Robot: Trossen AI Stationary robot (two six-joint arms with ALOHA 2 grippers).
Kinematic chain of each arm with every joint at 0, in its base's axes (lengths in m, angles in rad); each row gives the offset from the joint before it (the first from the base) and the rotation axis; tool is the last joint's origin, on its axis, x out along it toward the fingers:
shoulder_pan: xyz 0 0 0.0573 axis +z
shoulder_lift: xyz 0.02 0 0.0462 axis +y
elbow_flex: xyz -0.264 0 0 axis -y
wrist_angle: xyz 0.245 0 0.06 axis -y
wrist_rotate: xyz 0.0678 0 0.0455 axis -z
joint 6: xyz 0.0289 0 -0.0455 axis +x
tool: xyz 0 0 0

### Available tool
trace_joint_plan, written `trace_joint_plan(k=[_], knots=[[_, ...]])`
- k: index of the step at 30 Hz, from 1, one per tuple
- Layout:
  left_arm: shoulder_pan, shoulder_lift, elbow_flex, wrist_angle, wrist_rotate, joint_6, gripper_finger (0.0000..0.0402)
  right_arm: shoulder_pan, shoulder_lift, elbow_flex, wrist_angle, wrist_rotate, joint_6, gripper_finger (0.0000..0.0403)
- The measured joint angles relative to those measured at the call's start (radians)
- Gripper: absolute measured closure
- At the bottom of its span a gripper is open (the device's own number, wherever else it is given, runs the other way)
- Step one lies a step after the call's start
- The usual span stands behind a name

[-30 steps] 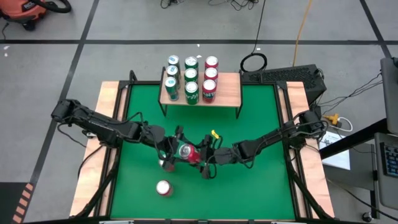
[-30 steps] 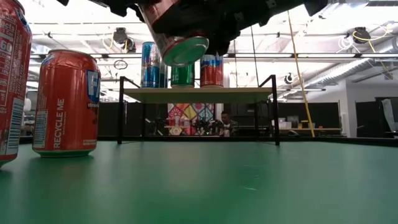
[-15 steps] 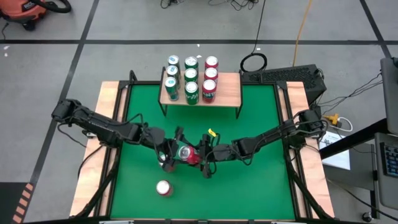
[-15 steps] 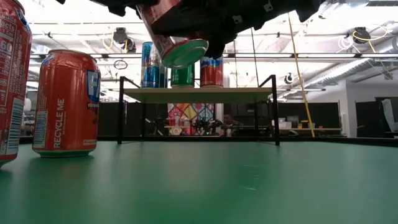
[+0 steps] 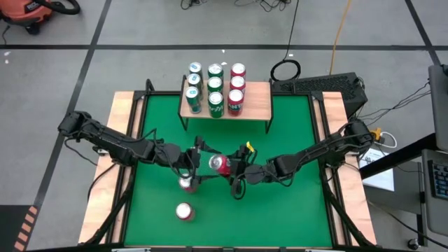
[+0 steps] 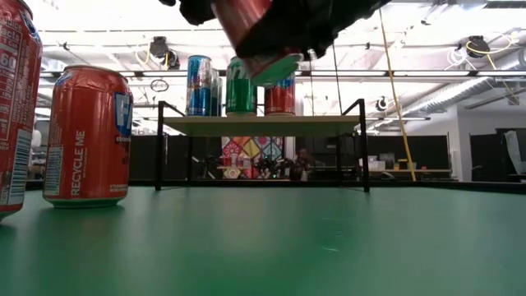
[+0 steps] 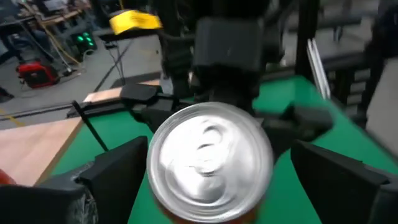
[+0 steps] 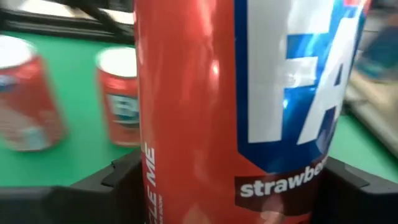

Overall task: Place canned beverage on shelf
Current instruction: Put the orange soda can on the shelf

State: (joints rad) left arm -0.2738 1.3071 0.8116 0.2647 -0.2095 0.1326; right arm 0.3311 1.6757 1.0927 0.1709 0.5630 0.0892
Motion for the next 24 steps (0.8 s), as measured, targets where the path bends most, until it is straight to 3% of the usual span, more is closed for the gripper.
trace_joint_plan(k=[6, 10, 17, 24], knots=[[-0.004, 0.0, 0.0, 0.082, -0.103, -0.145, 0.0013, 0.042, -0.006, 0.0, -0.019, 0.283, -0.013, 0.0106], [-0.012, 0.041, 0.0, 0.166, -0.166, -0.15, 0.0012, 0.057, -0.007, 0.0, -0.013, 0.411, -0.018, 0.0106], [-0.017, 0.166, 0.0, 0.404, -0.29, -0.058, 0.0013, 0.058, -0.007, 0.0, -0.013, 0.429, -0.027, 0.0106], [-0.017, 0.219, 0.0, 0.517, -0.292, -0.021, 0.003, 0.057, -0.007, 0.0, -0.011, 0.427, -0.027, 0.0106]])
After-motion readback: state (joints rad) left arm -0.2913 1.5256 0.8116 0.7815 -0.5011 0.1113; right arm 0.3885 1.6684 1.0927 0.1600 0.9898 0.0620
